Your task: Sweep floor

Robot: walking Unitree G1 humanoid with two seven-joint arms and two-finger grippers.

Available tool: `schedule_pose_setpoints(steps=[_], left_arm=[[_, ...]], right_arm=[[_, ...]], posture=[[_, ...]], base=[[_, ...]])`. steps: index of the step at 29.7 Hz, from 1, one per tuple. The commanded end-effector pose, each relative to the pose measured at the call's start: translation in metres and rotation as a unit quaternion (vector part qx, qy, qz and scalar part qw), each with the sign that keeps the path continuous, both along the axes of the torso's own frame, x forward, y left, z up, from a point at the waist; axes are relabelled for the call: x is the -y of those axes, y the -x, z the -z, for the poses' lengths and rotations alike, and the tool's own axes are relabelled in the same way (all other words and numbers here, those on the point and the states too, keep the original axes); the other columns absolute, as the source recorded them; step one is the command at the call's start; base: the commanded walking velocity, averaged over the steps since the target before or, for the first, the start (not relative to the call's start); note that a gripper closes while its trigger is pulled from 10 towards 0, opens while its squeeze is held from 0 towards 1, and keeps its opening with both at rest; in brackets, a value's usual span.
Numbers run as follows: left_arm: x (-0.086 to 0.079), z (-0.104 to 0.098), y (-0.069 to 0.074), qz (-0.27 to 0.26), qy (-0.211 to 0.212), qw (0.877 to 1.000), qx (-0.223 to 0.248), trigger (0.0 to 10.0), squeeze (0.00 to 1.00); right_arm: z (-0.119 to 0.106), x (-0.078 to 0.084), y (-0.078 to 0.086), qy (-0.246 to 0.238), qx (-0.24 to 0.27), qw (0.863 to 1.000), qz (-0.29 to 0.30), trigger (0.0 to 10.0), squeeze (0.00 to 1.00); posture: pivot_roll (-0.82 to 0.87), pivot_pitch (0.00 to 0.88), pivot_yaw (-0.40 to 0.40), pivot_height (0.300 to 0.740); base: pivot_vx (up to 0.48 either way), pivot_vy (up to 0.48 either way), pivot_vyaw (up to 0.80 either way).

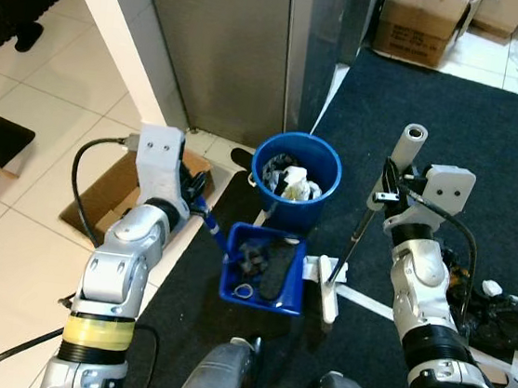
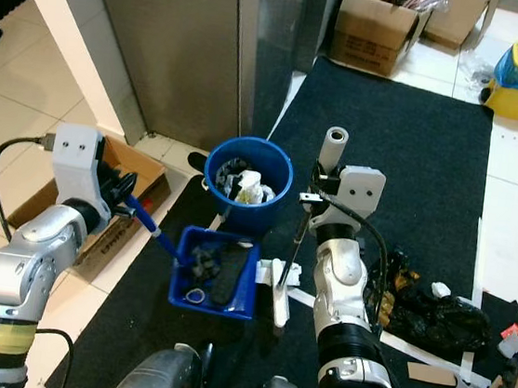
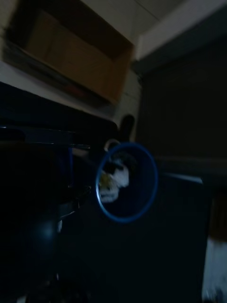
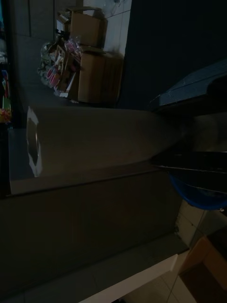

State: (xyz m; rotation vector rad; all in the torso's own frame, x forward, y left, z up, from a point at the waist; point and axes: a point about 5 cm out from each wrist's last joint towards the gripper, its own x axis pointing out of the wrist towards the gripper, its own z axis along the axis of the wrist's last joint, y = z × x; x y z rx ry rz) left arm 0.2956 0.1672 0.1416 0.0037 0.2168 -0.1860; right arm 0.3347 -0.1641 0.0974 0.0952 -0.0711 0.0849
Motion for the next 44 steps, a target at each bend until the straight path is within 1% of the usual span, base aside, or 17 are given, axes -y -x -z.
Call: schedule_pose_setpoints(steps=[1, 7, 10, 12, 18, 22, 24, 26, 27, 30, 31, 32, 35, 37, 40, 42, 44], left_arm=[[0.002, -0.02, 0.002, 0.022, 0.006, 0.998, 0.055, 10.0, 0.0], [0.006, -0.049, 0.005, 0.051, 0.03, 0.994, 0.092, 10.0, 0.0], [0.0, -0.071, 0.003, 0.046, 0.058, 0.99, 0.117, 10.0, 0.0], [0.001, -0.081, 0.003, 0.061, 0.074, 0.988, 0.118, 10.0, 0.0], [0.012, -0.097, 0.004, 0.103, 0.102, 0.981, 0.128, 10.0, 0.0], [0.013, -0.099, 0.004, 0.104, 0.102, 0.98, 0.133, 10.0, 0.0], [0.013, -0.108, 0.003, 0.107, 0.099, 0.979, 0.145, 10.0, 0.0], [0.006, -0.138, -0.004, 0.106, 0.085, 0.974, 0.182, 10.0, 0.0], [0.006, -0.138, -0.004, 0.106, 0.085, 0.974, 0.182, 10.0, 0.0], [-0.017, -0.169, -0.012, 0.078, 0.055, 0.97, 0.222, 10.0, 0.0], [-0.017, -0.169, -0.012, 0.078, 0.055, 0.97, 0.222, 10.0, 0.0], [-0.028, -0.178, -0.016, 0.064, 0.047, 0.969, 0.233, 10.0, 0.0], [-0.036, -0.185, -0.018, 0.054, 0.041, 0.968, 0.241, 10.0, 0.0], [-0.051, -0.197, -0.022, 0.039, 0.025, 0.966, 0.255, 10.0, 0.0], [-0.057, -0.202, -0.024, 0.034, 0.019, 0.965, 0.259, 10.0, 0.0], [-0.072, -0.212, -0.03, 0.014, -0.001, 0.963, 0.27, 10.0, 0.0], [-0.078, -0.215, -0.033, 0.006, -0.008, 0.961, 0.276, 10.0, 0.0]], right_arm=[[0.0, 0.002, 0.0, -0.002, 0.002, 1.0, 0.007, 10.0, 0.0], [-0.001, 0.005, -0.001, 0.008, 0.004, 1.0, 0.015, 10.0, 0.0], [-0.011, 0.034, -0.006, 0.097, 0.015, 0.988, 0.117, 10.0, 0.0], [-0.021, 0.062, -0.007, 0.107, 0.026, 0.975, 0.193, 10.0, 0.0], [-0.028, 0.098, -0.002, 0.118, 0.022, 0.953, 0.277, 10.0, 0.0], [-0.027, 0.099, -0.001, 0.119, 0.02, 0.952, 0.281, 10.0, 0.0], [-0.025, 0.098, -0.001, 0.121, 0.018, 0.952, 0.281, 10.0, 0.0], [-0.02, 0.091, -0.001, 0.122, 0.016, 0.953, 0.276, 10.0, 0.0], [-0.02, 0.091, -0.001, 0.122, 0.016, 0.953, 0.276, 10.0, 0.0], [-0.018, 0.084, -0.002, 0.117, 0.018, 0.956, 0.269, 10.0, 0.0], [-0.018, 0.084, -0.002, 0.117, 0.018, 0.956, 0.269, 10.0, 0.0], [-0.018, 0.082, -0.003, 0.115, 0.02, 0.956, 0.268, 10.0, 0.0], [-0.019, 0.081, -0.004, 0.114, 0.021, 0.957, 0.267, 10.0, 0.0], [-0.019, 0.079, -0.005, 0.112, 0.023, 0.958, 0.264, 10.0, 0.0], [-0.019, 0.078, -0.005, 0.112, 0.023, 0.958, 0.264, 10.0, 0.0], [-0.019, 0.077, -0.005, 0.11, 0.025, 0.959, 0.262, 10.0, 0.0], [-0.019, 0.076, -0.005, 0.109, 0.026, 0.959, 0.261, 10.0, 0.0]], posture=[[0.01, 0.133, 0.08, 0.74], [0.02, 0.13, 0.08, 0.74], [0.03, 0.126, 0.08, 0.74], [0.03, 0.123, 0.082, 0.74], [0.02, 0.119, 0.089, 0.74], [0.02, 0.119, 0.09, 0.74], [0.02, 0.12, 0.091, 0.74], [0.02, 0.119, 0.095, 0.74], [0.02, 0.119, 0.095, 0.74], [0.03, 0.118, 0.098, 0.74], [0.03, 0.118, 0.098, 0.74], [0.03, 0.117, 0.098, 0.74], [0.03, 0.116, 0.099, 0.74], [0.03, 0.116, 0.1, 0.74], [0.03, 0.115, 0.101, 0.74], [0.03, 0.114, 0.101, 0.74], [0.03, 0.114, 0.102, 0.74]], base=[[0.0, 0.0, 0.0], [0.0, 0.0, 0.0], [0.0, 0.0, 0.0], [0.0, 0.0, 0.0], [0.0, 0.0, 0.0], [0.0, 0.0, 0.0], [0.0, 0.0, 0.0], [0.0, 0.0, 0.0], [0.0, 0.0, 0.0], [0.0, 0.0, 0.0], [0.0, 0.0, 0.0], [0.0, 0.0, 0.0], [0.0, 0.0, 0.0], [0.0, 0.0, 0.0], [0.0, 0.0, 0.0], [0.0, 0.0, 0.0], [0.0, 0.0, 0.0]])
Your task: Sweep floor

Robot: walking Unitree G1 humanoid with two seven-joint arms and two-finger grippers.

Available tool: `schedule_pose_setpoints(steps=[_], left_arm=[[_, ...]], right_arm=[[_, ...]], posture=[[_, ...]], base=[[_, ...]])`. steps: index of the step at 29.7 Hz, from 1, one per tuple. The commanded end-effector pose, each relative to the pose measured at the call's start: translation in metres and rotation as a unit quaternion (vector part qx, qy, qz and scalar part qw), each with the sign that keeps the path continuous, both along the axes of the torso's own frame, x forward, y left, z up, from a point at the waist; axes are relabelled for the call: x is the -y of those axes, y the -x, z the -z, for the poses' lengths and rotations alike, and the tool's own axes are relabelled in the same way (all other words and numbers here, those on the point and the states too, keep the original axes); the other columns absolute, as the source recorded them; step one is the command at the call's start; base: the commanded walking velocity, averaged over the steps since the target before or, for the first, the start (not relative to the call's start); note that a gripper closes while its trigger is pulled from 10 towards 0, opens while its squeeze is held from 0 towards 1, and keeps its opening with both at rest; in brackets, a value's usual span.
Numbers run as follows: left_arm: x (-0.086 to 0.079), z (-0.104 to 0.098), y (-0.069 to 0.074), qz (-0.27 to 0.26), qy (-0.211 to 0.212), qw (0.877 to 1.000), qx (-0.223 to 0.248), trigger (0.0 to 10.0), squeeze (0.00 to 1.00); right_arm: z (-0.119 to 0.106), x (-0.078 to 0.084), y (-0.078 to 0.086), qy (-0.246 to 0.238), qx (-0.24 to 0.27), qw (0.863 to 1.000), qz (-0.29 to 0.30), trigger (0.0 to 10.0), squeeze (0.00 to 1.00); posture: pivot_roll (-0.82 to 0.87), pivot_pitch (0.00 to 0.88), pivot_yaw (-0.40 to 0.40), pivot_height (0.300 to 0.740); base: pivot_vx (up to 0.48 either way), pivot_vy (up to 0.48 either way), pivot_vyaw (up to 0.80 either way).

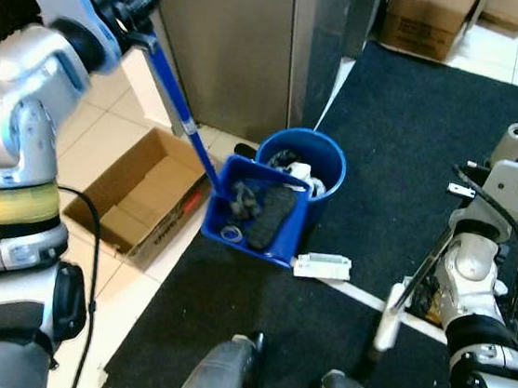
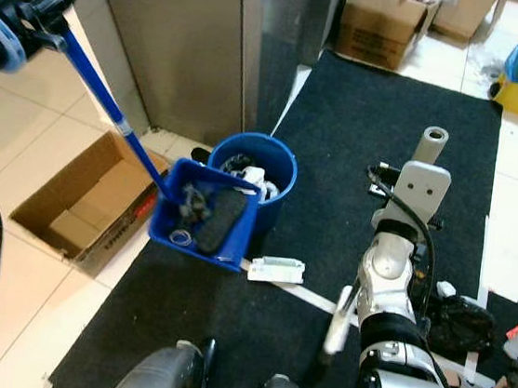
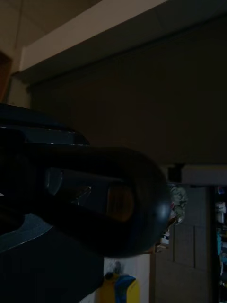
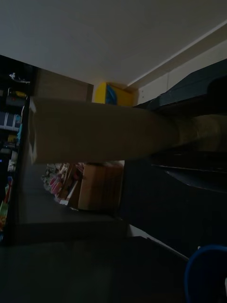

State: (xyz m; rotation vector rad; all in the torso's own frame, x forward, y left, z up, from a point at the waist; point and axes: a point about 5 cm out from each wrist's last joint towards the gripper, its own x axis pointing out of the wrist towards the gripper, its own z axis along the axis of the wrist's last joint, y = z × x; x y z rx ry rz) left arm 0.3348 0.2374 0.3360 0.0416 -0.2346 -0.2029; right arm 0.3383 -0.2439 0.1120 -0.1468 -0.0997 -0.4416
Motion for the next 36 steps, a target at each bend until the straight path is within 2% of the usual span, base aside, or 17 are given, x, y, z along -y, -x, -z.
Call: schedule_pose_setpoints(steps=[1, 8, 13, 17, 20, 21, 25, 30, 31, 34, 36], left_arm=[[-0.013, -0.024, 0.004, -0.017, -0.011, 0.998, 0.06, 10.0, 0.0], [-0.033, -0.031, -0.004, -0.058, -0.008, 0.994, 0.096, 10.0, 0.0], [-0.032, -0.027, -0.007, -0.06, 0.011, 0.994, 0.087, 10.0, 0.0], [-0.018, -0.018, -0.004, -0.04, 0.042, 0.995, 0.087, 10.0, 0.0], [-0.002, -0.018, 0.005, -0.013, 0.042, 0.994, 0.096, 10.0, 0.0], [-0.002, -0.018, 0.005, -0.013, 0.042, 0.994, 0.096, 10.0, 0.0], [0.005, -0.034, 0.015, -0.012, 0.063, 0.992, 0.112, 10.0, 0.0], [0.012, -0.048, 0.016, -0.012, 0.063, 0.992, 0.107, 10.0, 0.0], [0.022, -0.055, 0.018, 0.0, 0.071, 0.992, 0.102, 10.0, 0.0], [0.034, -0.056, 0.02, 0.008, 0.071, 0.994, 0.085, 10.0, 0.0], [0.036, -0.056, 0.02, 0.007, 0.07, 0.994, 0.079, 10.0, 0.0]], right_arm=[[-0.004, -0.004, -0.001, 0.005, 0.018, 1.0, -0.006, 10.0, 0.0], [-0.005, -0.006, -0.001, 0.001, 0.027, 1.0, -0.014, 10.0, 0.0], [-0.004, -0.008, 0.0, -0.001, 0.03, 0.999, -0.021, 10.0, 0.0], [-0.005, -0.011, 0.0, -0.009, 0.037, 0.999, -0.027, 10.0, 0.0], [-0.006, -0.013, -0.001, -0.011, 0.04, 0.999, -0.031, 10.0, 0.0], [-0.006, -0.013, -0.001, -0.011, 0.04, 0.999, -0.031, 10.0, 0.0], [-0.007, -0.017, -0.003, -0.011, 0.039, 0.998, -0.041, 10.0, 0.0], [-0.005, -0.02, -0.004, -0.012, 0.035, 0.998, -0.045, 10.0, 0.0], [-0.005, -0.022, -0.004, -0.013, 0.034, 0.998, -0.048, 10.0, 0.0], [-0.004, -0.022, -0.004, -0.013, 0.033, 0.998, -0.049, 10.0, 0.0], [-0.003, -0.022, -0.003, -0.013, 0.032, 0.998, -0.049, 10.0, 0.0]], posture=[[0.03, 0.113, 0.102, 0.74], [0.01, 0.113, 0.106, 0.74], [0.01, 0.114, 0.107, 0.74], [0.01, 0.117, 0.107, 0.74], [0.02, 0.117, 0.105, 0.74], [0.02, 0.117, 0.105, 0.74], [0.04, 0.115, 0.095, 0.74], [0.04, 0.114, 0.096, 0.74], [0.03, 0.115, 0.098, 0.74], [0.03, 0.116, 0.099, 0.74], [0.03, 0.117, 0.1, 0.74]], base=[[0.0, 0.0, 0.0], [0.0, 0.0, 0.0], [0.0, 0.0, 0.0], [0.0, 0.0, 0.0], [0.0, 0.0, 0.0], [0.0, 0.0, 0.0], [0.0, 0.0, 0.0], [0.0, 0.0, 0.0], [0.0, 0.0, 0.0], [0.0, 0.0, 0.0], [0.0, 0.0, 0.0]])
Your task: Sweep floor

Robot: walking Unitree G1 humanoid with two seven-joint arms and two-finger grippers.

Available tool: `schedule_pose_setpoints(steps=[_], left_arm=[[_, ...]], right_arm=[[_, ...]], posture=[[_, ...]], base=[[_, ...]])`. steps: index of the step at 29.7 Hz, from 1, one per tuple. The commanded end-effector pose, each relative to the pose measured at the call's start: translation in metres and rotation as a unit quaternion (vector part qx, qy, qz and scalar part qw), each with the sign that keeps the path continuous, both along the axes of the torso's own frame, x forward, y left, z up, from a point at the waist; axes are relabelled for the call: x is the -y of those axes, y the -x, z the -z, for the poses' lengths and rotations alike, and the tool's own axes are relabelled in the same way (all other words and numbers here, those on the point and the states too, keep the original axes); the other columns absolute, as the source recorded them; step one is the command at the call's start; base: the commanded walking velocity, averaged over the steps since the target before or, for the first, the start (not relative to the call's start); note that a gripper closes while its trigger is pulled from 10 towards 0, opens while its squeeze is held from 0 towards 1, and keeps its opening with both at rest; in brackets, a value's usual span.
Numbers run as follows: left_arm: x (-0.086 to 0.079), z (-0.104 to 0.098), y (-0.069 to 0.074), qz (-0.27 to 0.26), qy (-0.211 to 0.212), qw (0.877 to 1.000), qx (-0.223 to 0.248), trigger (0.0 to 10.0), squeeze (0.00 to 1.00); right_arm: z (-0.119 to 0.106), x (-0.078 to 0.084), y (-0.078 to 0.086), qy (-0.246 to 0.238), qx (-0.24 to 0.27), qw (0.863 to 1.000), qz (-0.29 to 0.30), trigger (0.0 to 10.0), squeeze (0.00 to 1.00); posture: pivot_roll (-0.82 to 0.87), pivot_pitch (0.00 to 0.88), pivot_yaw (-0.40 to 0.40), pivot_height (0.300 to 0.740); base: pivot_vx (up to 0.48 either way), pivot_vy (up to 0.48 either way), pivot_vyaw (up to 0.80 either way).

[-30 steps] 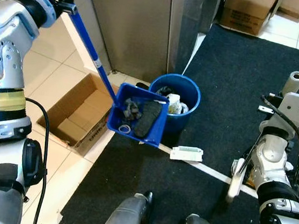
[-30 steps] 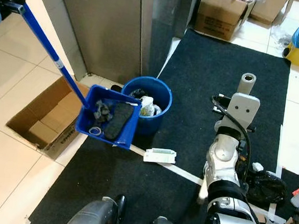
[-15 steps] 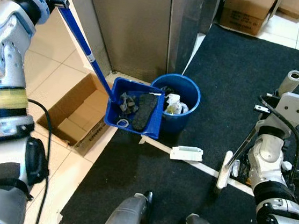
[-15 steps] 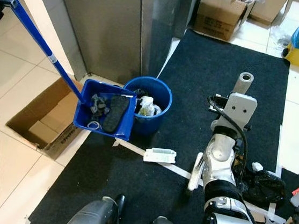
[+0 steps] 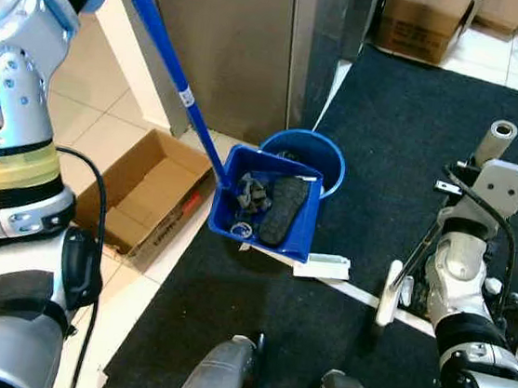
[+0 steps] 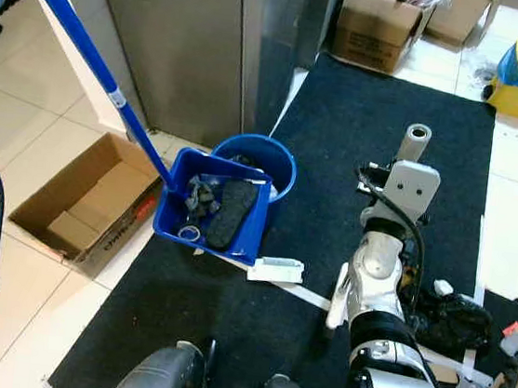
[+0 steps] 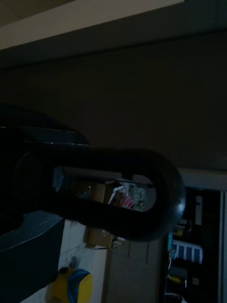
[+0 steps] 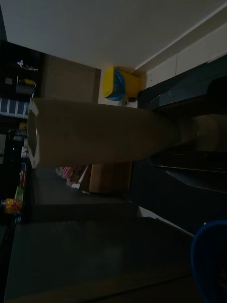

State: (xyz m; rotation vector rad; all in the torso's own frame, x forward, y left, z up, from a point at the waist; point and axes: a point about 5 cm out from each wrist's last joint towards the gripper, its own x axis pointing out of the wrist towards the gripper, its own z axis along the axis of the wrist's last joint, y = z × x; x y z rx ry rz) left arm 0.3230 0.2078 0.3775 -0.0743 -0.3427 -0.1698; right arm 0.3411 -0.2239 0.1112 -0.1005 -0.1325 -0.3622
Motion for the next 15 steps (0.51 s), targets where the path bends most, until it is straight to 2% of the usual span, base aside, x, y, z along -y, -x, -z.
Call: schedule_pose_setpoints(steps=[1, 5, 14, 15], left_arm=[[0.006, -0.014, 0.008, 0.013, 0.005, 0.999, 0.032, 10.0, 0.0], [0.019, -0.025, 0.015, 0.031, 0.002, 0.999, 0.04, 10.0, 0.0], [0.023, -0.03, 0.019, 0.032, -0.006, 0.999, 0.041, 10.0, 0.0], [0.022, -0.028, 0.019, 0.021, -0.018, 0.999, 0.04, 10.0, 0.0]], right_arm=[[-0.004, -0.002, -0.001, 0.004, 0.014, 1.0, -0.007, 10.0, 0.0], [-0.002, 0.0, 0.001, 0.005, 0.01, 1.0, -0.006, 10.0, 0.0], [-0.002, -0.001, 0.0, 0.005, 0.008, 1.0, -0.007, 10.0, 0.0], [-0.001, -0.003, -0.001, 0.004, 0.007, 1.0, -0.009, 10.0, 0.0]], posture=[[0.03, 0.117, 0.1, 0.74], [0.03, 0.116, 0.098, 0.74], [0.04, 0.112, 0.097, 0.74], [0.04, 0.11, 0.096, 0.74]], base=[[0.0, 0.0, 0.0], [0.0, 0.0, 0.0], [0.0, 0.0, 0.0], [0.0, 0.0, 0.0]])
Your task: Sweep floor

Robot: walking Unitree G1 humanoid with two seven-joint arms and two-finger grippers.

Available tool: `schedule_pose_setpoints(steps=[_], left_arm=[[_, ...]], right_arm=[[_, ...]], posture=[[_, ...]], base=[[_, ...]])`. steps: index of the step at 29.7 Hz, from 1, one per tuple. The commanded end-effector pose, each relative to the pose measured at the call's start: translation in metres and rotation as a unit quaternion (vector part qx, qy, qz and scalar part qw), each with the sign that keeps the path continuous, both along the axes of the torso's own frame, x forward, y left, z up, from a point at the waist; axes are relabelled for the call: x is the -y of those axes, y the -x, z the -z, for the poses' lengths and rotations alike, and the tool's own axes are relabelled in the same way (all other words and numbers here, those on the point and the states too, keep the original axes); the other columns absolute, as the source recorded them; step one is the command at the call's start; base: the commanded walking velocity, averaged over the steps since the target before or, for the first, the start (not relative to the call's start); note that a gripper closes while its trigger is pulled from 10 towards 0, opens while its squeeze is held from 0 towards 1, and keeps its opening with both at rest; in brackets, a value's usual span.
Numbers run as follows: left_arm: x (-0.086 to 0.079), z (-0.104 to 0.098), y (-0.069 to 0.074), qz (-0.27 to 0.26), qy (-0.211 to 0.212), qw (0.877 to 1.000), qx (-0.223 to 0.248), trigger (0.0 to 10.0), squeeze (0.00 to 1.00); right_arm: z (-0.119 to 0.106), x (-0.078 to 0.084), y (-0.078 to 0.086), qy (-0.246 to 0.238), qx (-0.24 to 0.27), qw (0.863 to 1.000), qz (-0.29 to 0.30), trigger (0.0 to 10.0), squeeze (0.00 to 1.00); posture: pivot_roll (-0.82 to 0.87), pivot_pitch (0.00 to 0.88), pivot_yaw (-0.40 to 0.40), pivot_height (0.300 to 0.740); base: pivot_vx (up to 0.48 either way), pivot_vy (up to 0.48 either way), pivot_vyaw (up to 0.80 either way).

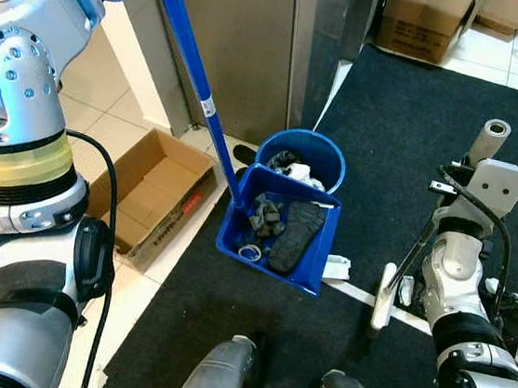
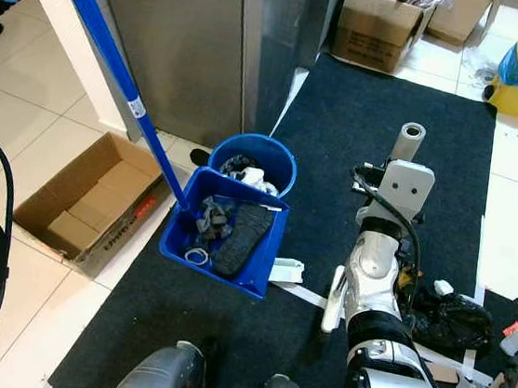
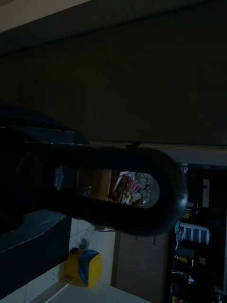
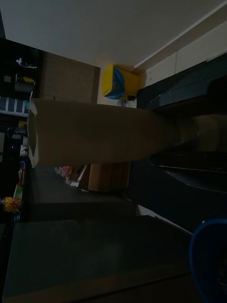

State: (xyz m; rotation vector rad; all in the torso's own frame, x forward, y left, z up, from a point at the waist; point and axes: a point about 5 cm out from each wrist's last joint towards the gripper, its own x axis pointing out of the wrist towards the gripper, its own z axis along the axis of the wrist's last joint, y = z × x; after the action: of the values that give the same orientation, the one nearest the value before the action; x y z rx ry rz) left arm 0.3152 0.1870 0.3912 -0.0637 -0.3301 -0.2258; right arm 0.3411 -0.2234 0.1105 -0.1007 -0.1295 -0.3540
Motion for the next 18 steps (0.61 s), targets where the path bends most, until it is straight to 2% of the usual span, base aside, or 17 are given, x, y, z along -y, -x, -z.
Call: schedule_pose_setpoints(steps=[1, 8, 18], left_arm=[[0.0016, -0.014, 0.011, -0.005, -0.007, 0.999, 0.045, 10.0, 0.0], [0.0011, -0.0089, 0.0099, -0.017, -0.021, 0.999, 0.045, 10.0, 0.0], [0.0004, -0.0081, 0.0101, -0.016, -0.021, 0.999, 0.042, 10.0, 0.0]], right_arm=[[-0.0018, -0.0021, -0.0007, 0.004, 0.008, 1.0, -0.005, 10.0, 0.0], [-0.0016, -0.0028, -0.001, 0.003, 0.008, 1.0, -0.007, 10.0, 0.0], [-0.0013, -0.0018, -0.0005, 0.003, 0.008, 1.0, -0.006, 10.0, 0.0]], posture=[[0.04, 0.11, 0.096, 0.74], [0.04, 0.109, 0.095, 0.74], [0.04, 0.111, 0.097, 0.74]], base=[[0.0, 0.0, 0.0], [0.036, 0.0, 0.0], [0.404, 0.0, 0.0]])
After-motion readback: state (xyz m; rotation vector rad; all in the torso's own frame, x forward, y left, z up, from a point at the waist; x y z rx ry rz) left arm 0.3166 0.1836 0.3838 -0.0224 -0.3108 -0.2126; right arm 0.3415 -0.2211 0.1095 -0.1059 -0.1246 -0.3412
